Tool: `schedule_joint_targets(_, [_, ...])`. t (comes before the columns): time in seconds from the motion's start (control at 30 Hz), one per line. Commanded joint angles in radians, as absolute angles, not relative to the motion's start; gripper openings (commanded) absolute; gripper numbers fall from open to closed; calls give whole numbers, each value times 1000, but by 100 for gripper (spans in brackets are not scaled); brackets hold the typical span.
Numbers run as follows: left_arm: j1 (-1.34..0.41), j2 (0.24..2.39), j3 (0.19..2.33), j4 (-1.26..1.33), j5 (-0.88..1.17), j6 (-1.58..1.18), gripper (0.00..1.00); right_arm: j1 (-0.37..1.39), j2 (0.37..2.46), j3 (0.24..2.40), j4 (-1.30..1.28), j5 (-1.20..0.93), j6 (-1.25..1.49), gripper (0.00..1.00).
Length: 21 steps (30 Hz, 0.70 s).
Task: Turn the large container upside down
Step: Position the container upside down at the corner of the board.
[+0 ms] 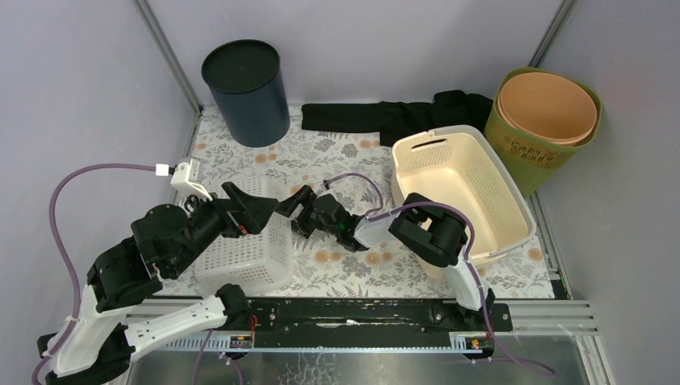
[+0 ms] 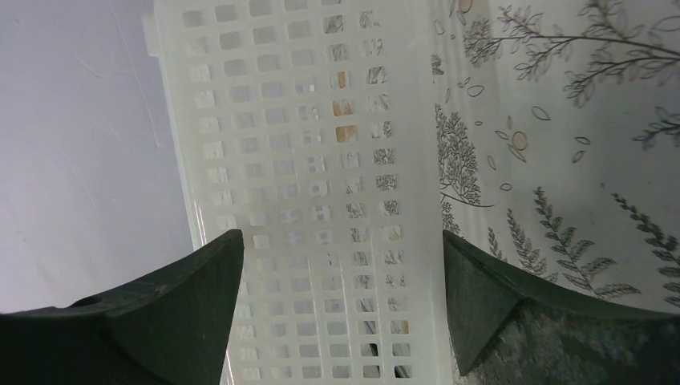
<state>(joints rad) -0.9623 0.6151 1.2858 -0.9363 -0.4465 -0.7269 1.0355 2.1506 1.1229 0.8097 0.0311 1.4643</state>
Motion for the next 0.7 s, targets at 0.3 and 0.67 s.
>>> schedule_joint_targets(0.3, [-961,600,1268,-913,-439,-716,100,1063,2153,1145,660,257,1518,62])
schedule_joint_targets(0.67, [-960,584,1282,-926,-446,-715,100,1102,2267,1337,634,329,1505,62])
